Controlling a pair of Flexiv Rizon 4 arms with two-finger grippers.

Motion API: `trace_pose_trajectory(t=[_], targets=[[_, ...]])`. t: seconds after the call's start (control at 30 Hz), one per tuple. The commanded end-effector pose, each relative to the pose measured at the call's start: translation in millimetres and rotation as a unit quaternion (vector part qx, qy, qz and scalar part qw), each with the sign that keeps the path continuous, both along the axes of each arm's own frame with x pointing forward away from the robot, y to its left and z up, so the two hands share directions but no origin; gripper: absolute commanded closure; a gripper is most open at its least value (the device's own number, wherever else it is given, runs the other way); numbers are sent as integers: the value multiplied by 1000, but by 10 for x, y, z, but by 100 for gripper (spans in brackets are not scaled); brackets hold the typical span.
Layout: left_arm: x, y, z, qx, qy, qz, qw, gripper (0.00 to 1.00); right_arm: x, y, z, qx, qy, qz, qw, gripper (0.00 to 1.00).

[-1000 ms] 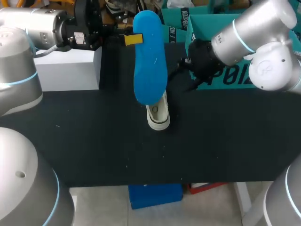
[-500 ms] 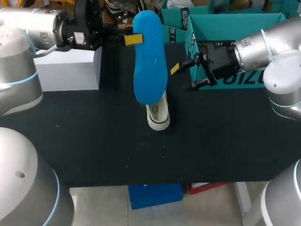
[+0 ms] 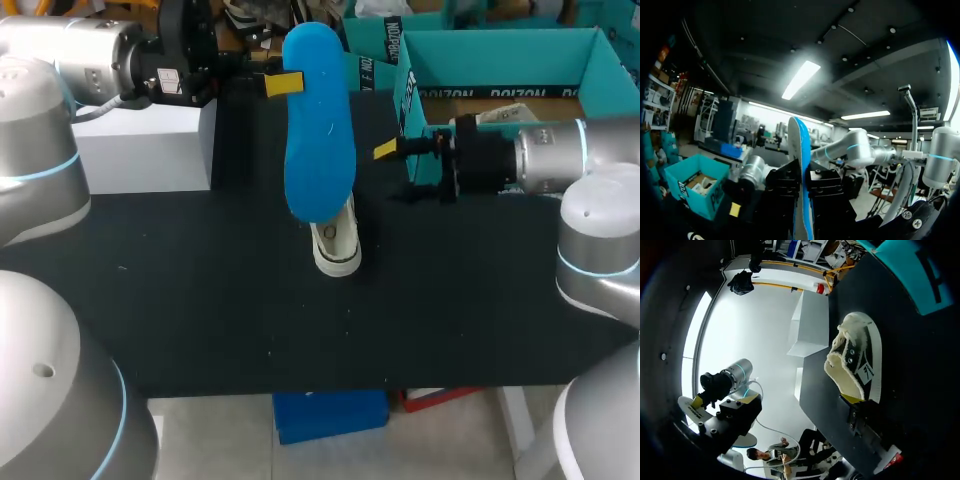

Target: Take the shoe out of the shoebox, open the shoe tongue, remove and reinsert the insole, then place the shoe into the shoebox

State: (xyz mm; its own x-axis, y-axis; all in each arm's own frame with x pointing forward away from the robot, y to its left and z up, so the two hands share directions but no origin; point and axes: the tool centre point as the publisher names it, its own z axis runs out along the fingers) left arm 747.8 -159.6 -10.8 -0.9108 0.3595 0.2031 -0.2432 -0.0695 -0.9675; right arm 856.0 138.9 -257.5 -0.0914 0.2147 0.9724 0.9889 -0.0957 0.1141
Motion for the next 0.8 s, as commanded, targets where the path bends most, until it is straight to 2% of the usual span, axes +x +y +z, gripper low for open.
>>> trace_pose_trajectory(t=[0.03,0.1,0.8], targets=[[-12,-9,-9,0,-1,2,1000,100,-12,17,2,-11,-10,-4,1000,0],[-12,-9,-9,0,-1,2,1000,100,-13,27,8,-25,-18,-8,1000,0],[-12,-9,-9,0,-1,2,1000,100,-13,27,8,-25,-18,-8,1000,0]])
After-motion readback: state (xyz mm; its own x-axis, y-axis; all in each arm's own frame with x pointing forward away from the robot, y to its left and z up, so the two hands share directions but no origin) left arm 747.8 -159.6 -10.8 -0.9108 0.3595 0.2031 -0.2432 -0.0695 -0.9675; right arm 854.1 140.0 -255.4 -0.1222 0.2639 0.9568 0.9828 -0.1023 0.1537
